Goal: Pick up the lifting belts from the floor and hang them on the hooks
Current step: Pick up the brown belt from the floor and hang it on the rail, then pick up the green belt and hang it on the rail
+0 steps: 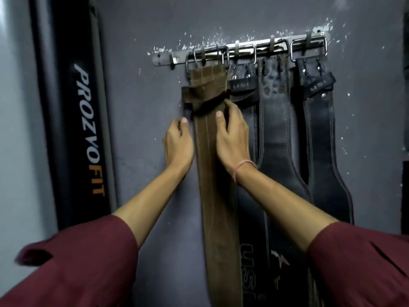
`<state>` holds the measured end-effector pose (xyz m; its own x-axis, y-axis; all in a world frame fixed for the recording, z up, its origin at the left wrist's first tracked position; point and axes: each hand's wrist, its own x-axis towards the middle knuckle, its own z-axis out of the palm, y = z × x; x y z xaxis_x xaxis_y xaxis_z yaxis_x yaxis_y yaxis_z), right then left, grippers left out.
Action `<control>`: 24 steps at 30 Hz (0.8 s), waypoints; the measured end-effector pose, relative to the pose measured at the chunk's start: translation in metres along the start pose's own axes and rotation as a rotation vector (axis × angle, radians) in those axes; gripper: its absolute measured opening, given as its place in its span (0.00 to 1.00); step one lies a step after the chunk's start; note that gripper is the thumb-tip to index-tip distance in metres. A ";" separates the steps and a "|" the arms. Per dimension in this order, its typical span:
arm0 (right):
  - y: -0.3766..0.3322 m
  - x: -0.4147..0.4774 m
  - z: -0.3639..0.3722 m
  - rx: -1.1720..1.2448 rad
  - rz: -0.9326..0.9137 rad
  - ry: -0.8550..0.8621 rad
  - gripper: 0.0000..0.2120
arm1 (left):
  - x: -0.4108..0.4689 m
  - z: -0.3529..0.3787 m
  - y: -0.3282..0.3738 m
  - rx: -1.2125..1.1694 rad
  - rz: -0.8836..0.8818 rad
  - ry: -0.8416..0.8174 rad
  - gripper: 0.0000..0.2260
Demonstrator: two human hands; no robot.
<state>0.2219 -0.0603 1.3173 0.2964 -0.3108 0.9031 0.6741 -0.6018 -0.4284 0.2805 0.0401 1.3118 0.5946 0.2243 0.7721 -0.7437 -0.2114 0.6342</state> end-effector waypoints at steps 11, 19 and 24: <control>-0.011 -0.214 -0.046 -0.028 0.427 -0.331 0.17 | -0.198 -0.096 -0.059 -0.041 -0.256 -0.196 0.10; 0.005 -0.468 -0.090 -0.072 0.836 -0.561 0.07 | -0.439 -0.172 -0.119 -0.035 -0.726 -0.286 0.08; 0.005 -0.633 -0.121 -0.062 1.188 -0.701 0.13 | -0.597 -0.220 -0.169 0.130 -1.021 -0.377 0.11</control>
<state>-0.0439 0.0443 0.7397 0.9546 -0.2353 -0.1830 -0.2461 -0.2760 -0.9291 -0.0158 0.1509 0.7340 0.9840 0.0505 -0.1707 0.1774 -0.1954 0.9646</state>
